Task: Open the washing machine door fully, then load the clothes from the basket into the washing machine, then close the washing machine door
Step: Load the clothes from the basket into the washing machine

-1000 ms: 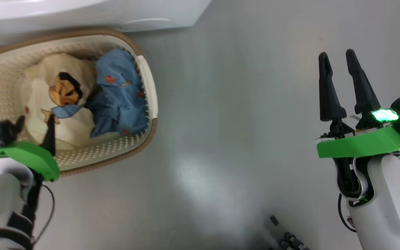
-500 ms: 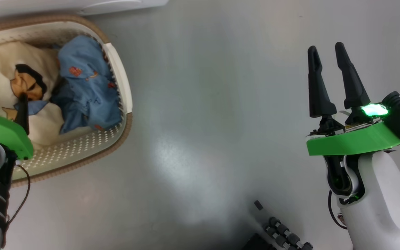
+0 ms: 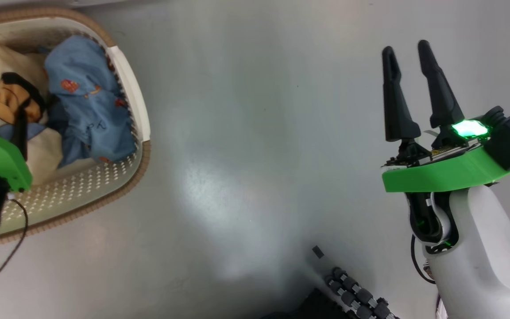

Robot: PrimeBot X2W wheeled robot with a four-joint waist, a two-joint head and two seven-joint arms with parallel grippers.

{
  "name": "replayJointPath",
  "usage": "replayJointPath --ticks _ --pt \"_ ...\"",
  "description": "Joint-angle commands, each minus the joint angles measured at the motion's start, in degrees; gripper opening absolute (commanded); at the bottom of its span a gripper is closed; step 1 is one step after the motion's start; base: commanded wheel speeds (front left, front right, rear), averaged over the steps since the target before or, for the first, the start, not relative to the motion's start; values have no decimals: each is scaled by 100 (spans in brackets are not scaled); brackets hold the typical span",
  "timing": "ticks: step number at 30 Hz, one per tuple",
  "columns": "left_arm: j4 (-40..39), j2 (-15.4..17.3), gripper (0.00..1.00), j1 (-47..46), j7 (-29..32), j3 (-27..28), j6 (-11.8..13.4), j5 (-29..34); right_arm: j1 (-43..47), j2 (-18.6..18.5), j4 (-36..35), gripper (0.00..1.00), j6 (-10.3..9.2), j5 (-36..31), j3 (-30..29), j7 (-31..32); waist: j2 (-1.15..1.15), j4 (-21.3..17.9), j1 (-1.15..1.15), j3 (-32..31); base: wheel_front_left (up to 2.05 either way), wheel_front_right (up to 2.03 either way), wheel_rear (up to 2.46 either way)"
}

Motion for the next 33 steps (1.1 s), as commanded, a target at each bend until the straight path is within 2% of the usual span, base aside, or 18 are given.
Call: replayJointPath --ticks 1,9,11,12,13,21,33 --pt "-57 270 100 14 25 39 4 -46 101 22 -150 100 25 82 111 -45 0 -45 0 52 0 0 0" --pt "24 371 100 -154 273 -231 4 -187 47 25 -176 100 25 170 219 -45 0 -155 0 158 0 0 0" --pt "31 377 45 -160 344 -319 4 -219 45 25 -180 100 25 183 236 -45 0 -175 0 157 0 0 0" --pt "32 380 29 -161 364 -360 4 -239 44 25 -181 100 25 186 243 -45 0 -183 0 152 0 0 0" --pt "31 381 1 -159 384 -397 4 -266 44 25 -183 100 25 189 250 -45 0 -190 0 144 0 0 0" --pt "-45 347 0 -75 306 -650 4 -532 59 25 -177 100 25 181 242 -45 0 -149 0 -35 0 0 0" --pt "-274 59 0 334 -334 -903 4 -1141 163 25 -82 100 25 14 111 -45 0 214 0 -687 0 0 0"
